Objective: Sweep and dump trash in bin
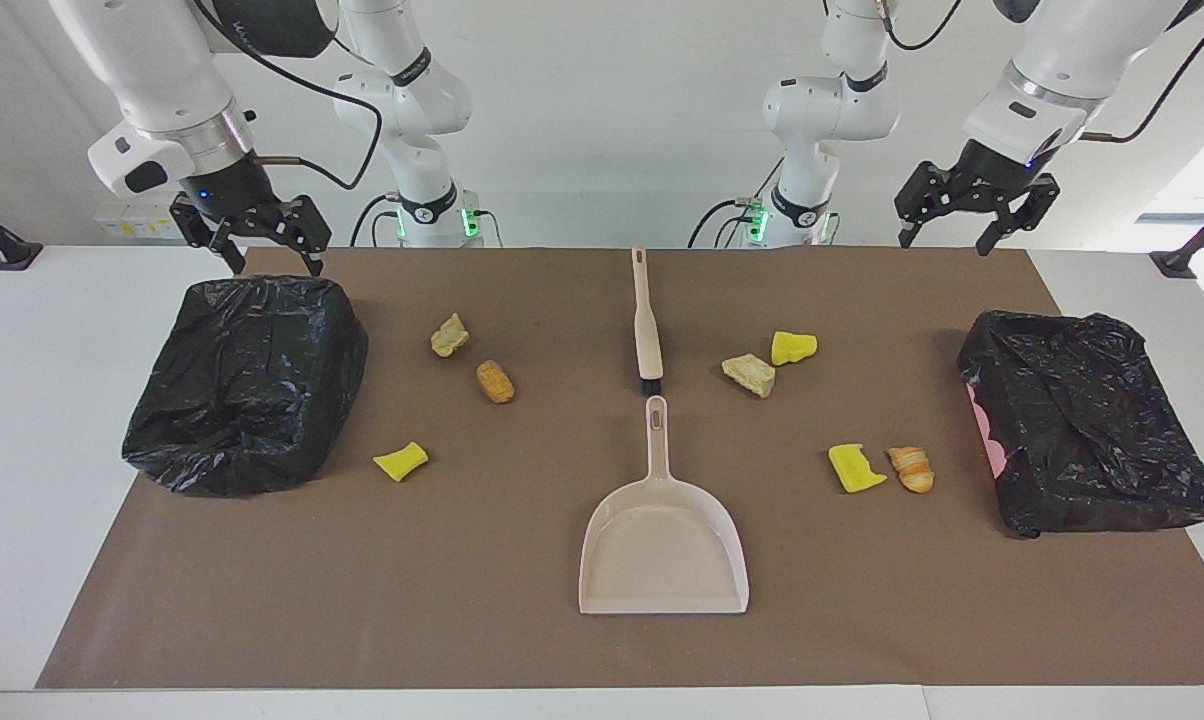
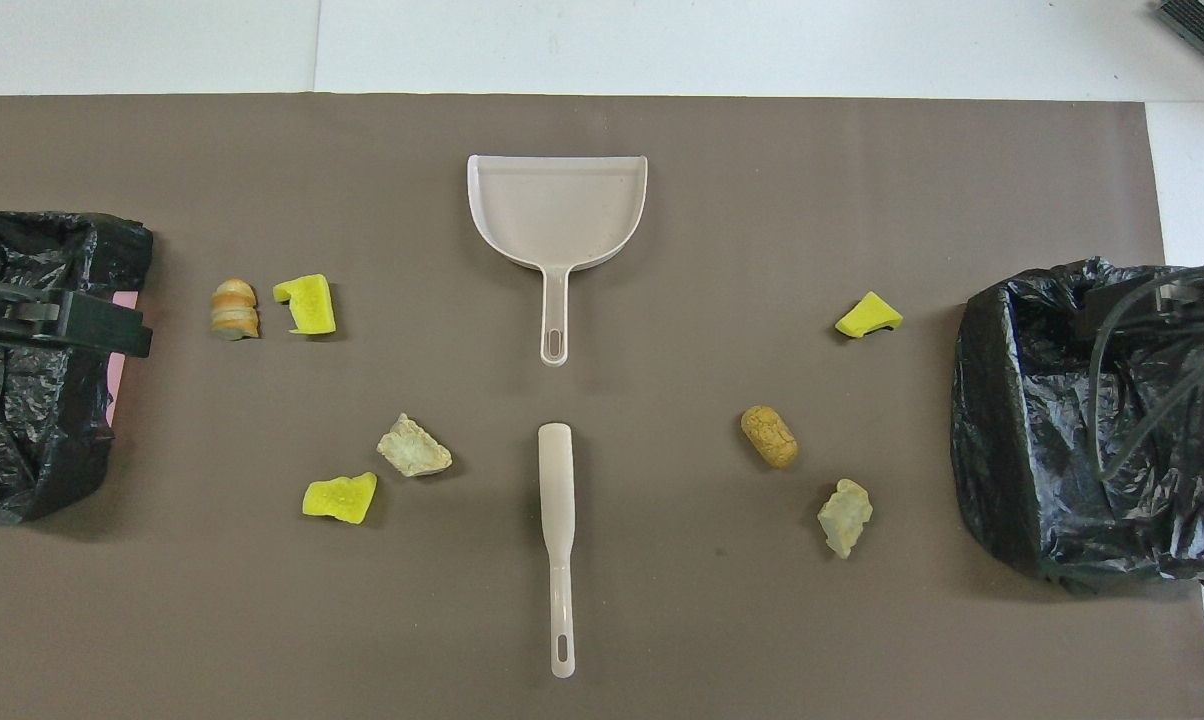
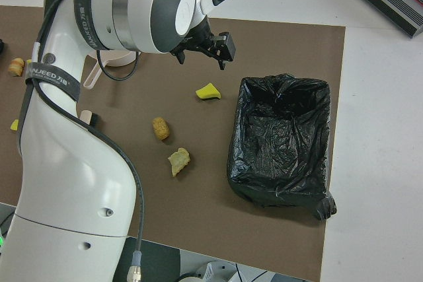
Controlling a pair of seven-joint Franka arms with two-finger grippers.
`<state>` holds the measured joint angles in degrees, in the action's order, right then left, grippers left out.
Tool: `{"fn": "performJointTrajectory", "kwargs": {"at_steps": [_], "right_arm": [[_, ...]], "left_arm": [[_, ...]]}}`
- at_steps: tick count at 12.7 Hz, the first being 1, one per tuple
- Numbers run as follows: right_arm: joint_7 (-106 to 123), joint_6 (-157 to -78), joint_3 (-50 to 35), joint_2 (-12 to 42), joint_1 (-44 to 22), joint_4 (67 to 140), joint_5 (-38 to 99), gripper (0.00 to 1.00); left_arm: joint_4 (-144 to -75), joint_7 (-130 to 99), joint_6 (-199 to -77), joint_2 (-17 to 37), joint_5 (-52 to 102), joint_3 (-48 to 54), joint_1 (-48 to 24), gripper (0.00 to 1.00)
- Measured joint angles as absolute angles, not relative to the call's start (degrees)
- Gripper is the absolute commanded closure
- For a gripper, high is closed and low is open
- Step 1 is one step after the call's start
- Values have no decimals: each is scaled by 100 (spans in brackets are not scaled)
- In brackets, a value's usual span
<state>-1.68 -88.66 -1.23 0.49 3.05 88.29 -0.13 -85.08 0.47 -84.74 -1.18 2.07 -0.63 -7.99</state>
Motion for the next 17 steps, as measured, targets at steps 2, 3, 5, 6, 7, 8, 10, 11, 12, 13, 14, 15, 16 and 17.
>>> {"fn": "performJointTrajectory", "kwargs": {"at_steps": [2,3,5,6,7,8,10,11,12,13,14,15,16,17], "right_arm": [[-168,-8866,-123,49,306,8829,-12,0],[-168,-8866,-122,49,306,8829,-12,0],[-168,-8864,-123,48,306,8829,-12,0],[-168,-8863,-123,48,306,8829,-12,0],[-168,-8860,-123,48,306,8829,-12,0],[-168,-8846,-123,47,306,8832,-12,0],[-168,-8806,-120,39,313,8850,-12,0],[-168,-8795,-113,38,319,8854,-12,0],[-168,-8792,-108,37,320,8856,-12,0],[-168,-8792,-109,41,319,8858,-12,0],[-168,-8792,-110,58,317,8858,-12,0],[-168,-8792,-117,87,303,8857,-9,0],[-168,-8792,-140,162,239,8844,-3,0],[-168,-8799,-202,274,141,8804,-2,0]], "left_arm": [[-8515,47,-8495,-117,144,-76,-779,0],[-8518,47,-8509,-113,137,-77,-779,0],[-8523,47,-8518,-107,131,-78,-777,0],[-8523,47,-8518,-107,130,-79,-777,0],[-8525,47,-8517,-107,130,-80,-776,0],[-8526,47,-8515,-107,129,-81,-775,0],[-8527,47,-8514,-109,128,-84,-772,0],[-8527,46,-8514,-115,128,-84,-770,0],[-8527,46,-8513,-121,128,-84,-769,0],[-8527,46,-8509,-125,128,-84,-769,0],[-8527,44,-8497,-129,128,-84,-769,0],[-8527,44,-8487,-131,128,-81,-769,0],[-8534,44,-8485,-132,128,-70,-770,0],[-8562,44,-8485,-138,128,-52,-771,0]]}}
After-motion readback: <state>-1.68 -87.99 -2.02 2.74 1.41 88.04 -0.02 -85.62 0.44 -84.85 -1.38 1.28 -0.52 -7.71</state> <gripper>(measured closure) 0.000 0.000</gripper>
